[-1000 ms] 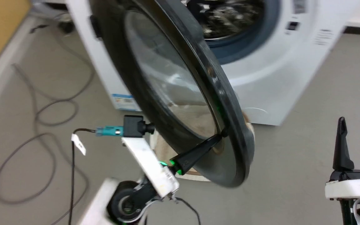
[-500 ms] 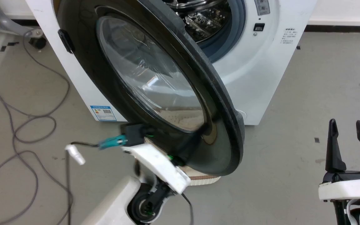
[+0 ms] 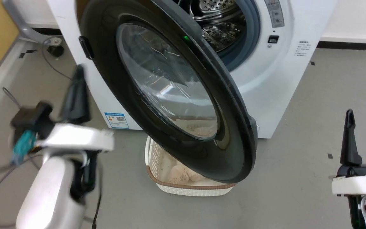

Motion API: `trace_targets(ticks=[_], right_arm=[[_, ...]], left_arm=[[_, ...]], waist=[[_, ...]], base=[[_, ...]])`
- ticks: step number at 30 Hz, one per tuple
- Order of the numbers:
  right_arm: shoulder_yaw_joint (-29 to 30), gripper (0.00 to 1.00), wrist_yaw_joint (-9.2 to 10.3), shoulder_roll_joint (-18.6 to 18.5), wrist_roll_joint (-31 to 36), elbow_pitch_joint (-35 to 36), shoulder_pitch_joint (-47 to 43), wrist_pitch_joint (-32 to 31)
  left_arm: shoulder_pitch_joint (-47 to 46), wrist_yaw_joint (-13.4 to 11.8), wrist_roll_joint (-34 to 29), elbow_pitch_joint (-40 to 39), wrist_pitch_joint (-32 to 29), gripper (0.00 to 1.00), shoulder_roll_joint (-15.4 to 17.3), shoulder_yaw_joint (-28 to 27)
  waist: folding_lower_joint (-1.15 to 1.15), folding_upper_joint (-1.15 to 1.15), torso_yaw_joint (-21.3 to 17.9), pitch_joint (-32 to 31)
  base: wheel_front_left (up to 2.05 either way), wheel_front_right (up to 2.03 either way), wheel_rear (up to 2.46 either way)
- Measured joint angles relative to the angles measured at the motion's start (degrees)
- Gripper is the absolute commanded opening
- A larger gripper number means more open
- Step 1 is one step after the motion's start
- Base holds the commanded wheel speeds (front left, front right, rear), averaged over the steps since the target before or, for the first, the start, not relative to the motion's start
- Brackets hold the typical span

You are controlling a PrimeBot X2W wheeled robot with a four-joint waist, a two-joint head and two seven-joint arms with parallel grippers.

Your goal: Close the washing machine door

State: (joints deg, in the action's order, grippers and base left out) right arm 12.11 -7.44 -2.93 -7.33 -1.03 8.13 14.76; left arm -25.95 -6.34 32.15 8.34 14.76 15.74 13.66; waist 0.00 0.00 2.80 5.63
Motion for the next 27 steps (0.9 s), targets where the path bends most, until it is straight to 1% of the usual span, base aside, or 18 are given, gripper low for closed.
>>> trace_targets(ticks=[1, 3, 7, 8, 9, 11, 14, 15, 16, 17, 19, 22, 25, 27], right_arm=[[-0.01, 1.0, 0.0, 0.01, 0.19, 0.36, 0.2, 0.0], [0.05, 1.0, 0.0, 0.01, 0.32, 1.15, 0.52, 0.0], [-0.01, 1.0, 0.0, 0.0, -0.56, 3.2, 1.59, 0.0], [-0.13, 1.0, 0.0, 0.0, -1.3, 3.71, 2.09, 0.0], [-0.3, 1.0, 0.0, 0.01, -2.36, 4.22, 2.62, 0.0], [-0.8, 1.0, 0.0, 0.0, -4.41, 5.54, 3.71, 0.0], [-2.31, 1.0, 0.0, 0.0, -6.23, 8.02, 5.28, 0.01], [-3.14, 0.96, 0.0, 0.0, -6.89, 9.01, 5.84, 0.01], [-3.82, 0.45, 0.0, 0.0, -7.26, 10.1, 6.43, 0.01], [-4.38, 0.0, 0.0, 0.0, -7.8, 11.2, 6.97, 0.02], [-7.35, 0.0, 0.0, -0.01, -10.1, 14.08, 8.31, 0.04], [-11.21, 0.0, 0.0, -0.01, -13.61, 17.05, 9.25, 0.05], [-16.63, 0.0, 0.0, -0.05, -17.86, 20.17, 10.0, 0.05], [-20.58, 0.0, 0.0, -0.89, -20.14, 21.9, 10.32, 0.05]], left_arm=[[1.44, -1.57, -3.24, -1.24, -0.01, 0.0, 0.14, -1.34], [4.55, -3.93, -8.1, -3.66, -0.01, 0.0, -0.01, -3.49], [10.24, -7.39, -14.79, -6.41, -0.01, 0.0, -0.13, -6.66], [11.56, -7.88, -16.12, -6.97, -0.01, 0.42, -0.21, -7.01], [12.77, -8.18, -17.45, -7.4, -0.01, 1.0, -0.33, -7.19], [14.91, -8.09, -19.23, -8.42, -0.01, 1.0, -0.92, -7.17], [17.59, -7.04, -20.95, -9.17, -0.01, 1.0, -2.26, -7.03], [18.4, -6.6, -21.28, -9.31, -0.01, 1.0, -2.74, -6.98], [19.12, -6.39, -21.59, -9.38, -0.01, 1.0, -3.2, -7.0], [19.73, -6.0, -21.86, -9.49, -0.01, 1.0, -3.72, -7.05], [21.19, -5.22, -22.84, -9.48, -0.01, 1.0, -5.09, -7.28], [22.48, -4.54, -23.54, -9.09, -0.01, 1.0, -6.21, -8.01], [23.35, -3.48, -23.8, -8.42, -0.01, 1.0, -7.13, -9.13], [23.79, -2.93, -24.13, -8.0, -0.01, 1.0, -7.73, -9.75]], waist=[[0.0, 0.0, 0.19, -0.15], [0.0, 0.0, 0.71, -0.43], [0.0, 0.0, 1.77, -0.9], [0.0, 0.0, 2.03, -0.95], [0.0, 0.0, 2.27, -0.97], [0.0, 0.0, 2.71, -1.02], [0.0, 0.0, 3.34, -1.04], [0.0, 0.0, 3.54, -1.03], [0.0, 0.0, 3.71, -1.03], [0.0, 0.0, 3.87, -1.04], [0.0, 0.0, 4.25, -1.22], [0.0, 0.0, 4.46, -1.47], [0.0, 0.0, 4.55, -1.71], [0.0, 0.0, 4.59, -1.92]], base=[[0.0, 0.0, 0.0], [0.0, 0.0, 0.0], [0.0, 0.0, 0.0], [0.0, 0.0, 0.0], [0.0, 0.0, 0.0], [0.0, 0.0, 0.0], [0.0, 0.0, 0.0], [0.0, 0.0, 0.0], [0.0, 0.0, 0.0], [0.0, 0.0, 0.0], [0.0, 0.0, 0.0], [0.0, 0.0, 0.0], [0.0, 0.0, 0.0], [0.0, 0.0, 0.0]])
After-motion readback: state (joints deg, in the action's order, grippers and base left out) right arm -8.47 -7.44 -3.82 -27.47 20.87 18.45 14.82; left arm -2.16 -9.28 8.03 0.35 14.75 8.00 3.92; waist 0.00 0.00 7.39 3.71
